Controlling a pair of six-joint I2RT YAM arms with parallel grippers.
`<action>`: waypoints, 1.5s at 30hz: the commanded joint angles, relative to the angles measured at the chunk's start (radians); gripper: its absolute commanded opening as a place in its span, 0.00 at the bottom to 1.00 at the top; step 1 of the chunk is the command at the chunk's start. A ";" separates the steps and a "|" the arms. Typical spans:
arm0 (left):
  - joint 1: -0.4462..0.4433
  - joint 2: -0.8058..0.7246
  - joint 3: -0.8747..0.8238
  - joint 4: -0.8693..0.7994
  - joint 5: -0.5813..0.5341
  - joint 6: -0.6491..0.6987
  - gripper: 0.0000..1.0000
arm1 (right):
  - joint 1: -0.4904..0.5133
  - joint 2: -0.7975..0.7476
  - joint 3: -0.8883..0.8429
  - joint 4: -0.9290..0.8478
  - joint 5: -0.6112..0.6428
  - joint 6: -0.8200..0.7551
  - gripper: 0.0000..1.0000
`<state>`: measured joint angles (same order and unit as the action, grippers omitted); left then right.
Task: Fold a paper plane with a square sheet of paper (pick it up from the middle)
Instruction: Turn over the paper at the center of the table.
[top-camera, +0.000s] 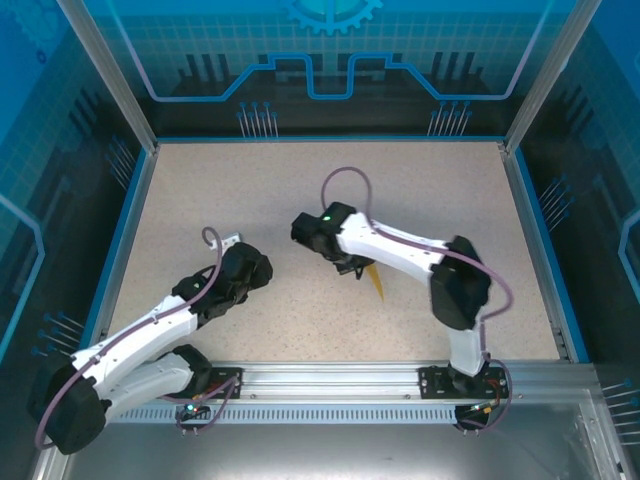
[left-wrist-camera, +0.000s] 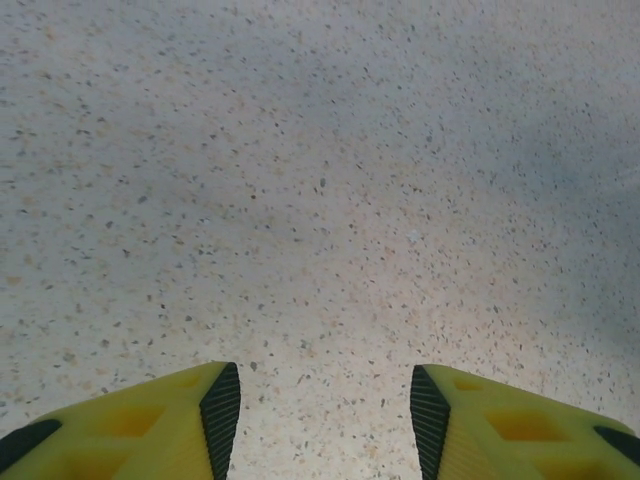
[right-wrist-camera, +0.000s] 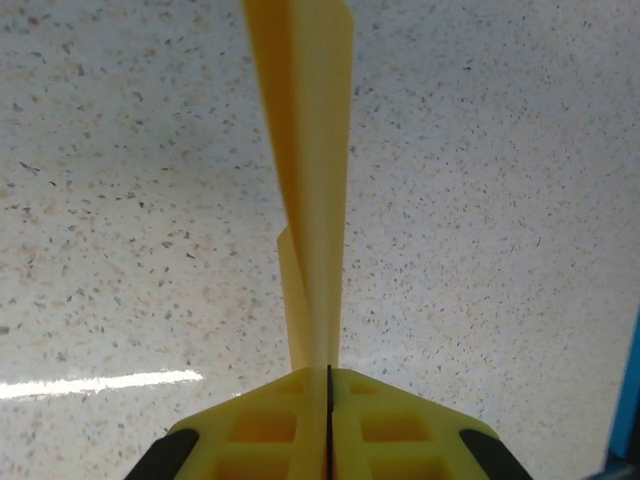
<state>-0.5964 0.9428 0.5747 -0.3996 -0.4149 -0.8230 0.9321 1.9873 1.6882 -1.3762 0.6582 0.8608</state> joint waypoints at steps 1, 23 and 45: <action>0.012 -0.041 -0.028 -0.041 -0.053 -0.025 0.53 | 0.035 0.132 0.116 -0.145 0.028 0.075 0.09; 0.031 -0.115 -0.060 -0.061 -0.004 -0.034 0.58 | 0.026 0.462 0.401 0.079 -0.370 0.010 0.20; 0.037 0.083 0.013 0.037 0.252 0.046 0.62 | -0.222 -0.315 -0.573 1.050 -1.022 -0.124 0.19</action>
<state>-0.5694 0.9794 0.5468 -0.4126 -0.2737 -0.8192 0.7532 1.6890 1.2167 -0.5232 -0.1726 0.7540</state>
